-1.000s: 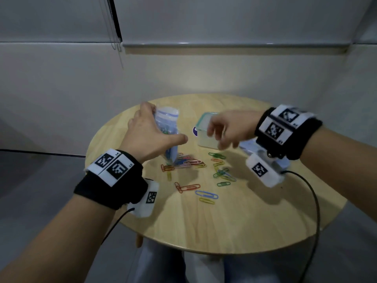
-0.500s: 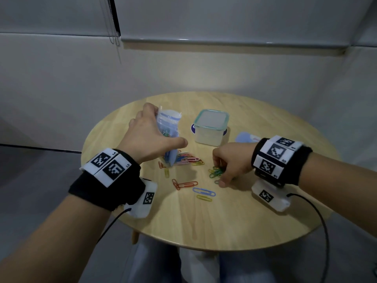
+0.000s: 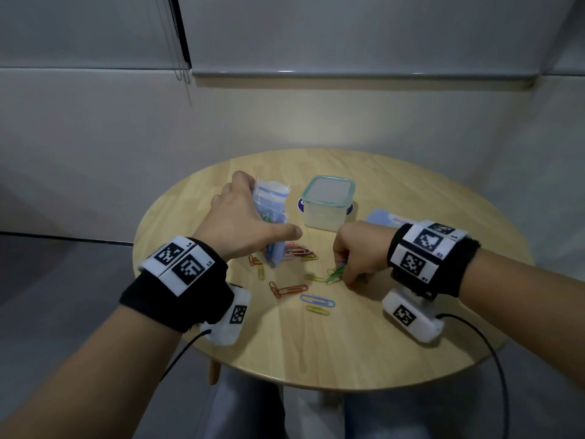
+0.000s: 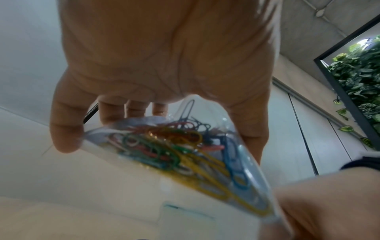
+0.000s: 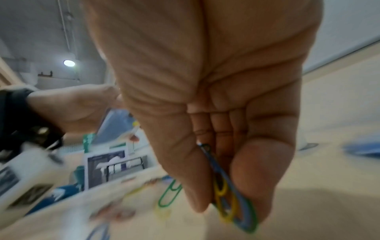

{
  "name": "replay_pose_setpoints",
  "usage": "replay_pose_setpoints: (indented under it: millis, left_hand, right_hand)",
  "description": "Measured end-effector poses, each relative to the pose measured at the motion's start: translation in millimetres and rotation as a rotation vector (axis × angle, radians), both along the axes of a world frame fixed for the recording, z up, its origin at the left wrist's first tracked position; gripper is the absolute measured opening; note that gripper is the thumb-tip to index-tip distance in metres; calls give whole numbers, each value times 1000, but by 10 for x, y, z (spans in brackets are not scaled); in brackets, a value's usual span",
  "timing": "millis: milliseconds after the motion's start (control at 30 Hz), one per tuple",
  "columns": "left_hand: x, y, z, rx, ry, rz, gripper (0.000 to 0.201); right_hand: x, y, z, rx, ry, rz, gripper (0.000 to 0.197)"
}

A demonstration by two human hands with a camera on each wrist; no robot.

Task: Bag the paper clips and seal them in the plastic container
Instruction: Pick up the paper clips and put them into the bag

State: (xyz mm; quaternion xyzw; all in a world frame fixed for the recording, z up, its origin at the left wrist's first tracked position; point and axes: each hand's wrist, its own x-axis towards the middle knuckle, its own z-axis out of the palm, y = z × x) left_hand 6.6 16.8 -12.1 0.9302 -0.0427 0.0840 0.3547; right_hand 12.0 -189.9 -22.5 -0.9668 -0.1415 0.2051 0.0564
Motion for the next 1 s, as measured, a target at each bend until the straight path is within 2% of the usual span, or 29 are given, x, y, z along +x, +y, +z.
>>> replay_pose_setpoints:
  millis: [167,333,433,533,600,667,800,1000]
  left_hand:
    - [-35,-141,3,63,-6,-29,91]
    - [-102,-428,18,217,-53,-30,90]
    - [-131,-555,44,239,-85,-35,87]
    - [-141,-622,64,237,-95,-51,86]
    - [-147,-637,71,192,-88,-48,85]
    - [-156,-651,73,142,-92,-40,82]
    - [-150,-688,66,90,-90,-59,76]
    - [-100,-596,33,70,-84,-16,77]
  right_hand:
    - [107,-133,559,295,-68,-128,13]
    - [158,38,1215,473,-190,-130,15]
    - [157,214,1366,297,-172,-105,17]
    - [184,334,1370,68,-153,-84,32]
    - [184,379,1366,21,-131,-77,25]
    - [173,406,1352,10,-116,-90,16]
    - [165,411,1336,83,-74,-74,39]
    - [121,300,1373,249,-37,-111,23]
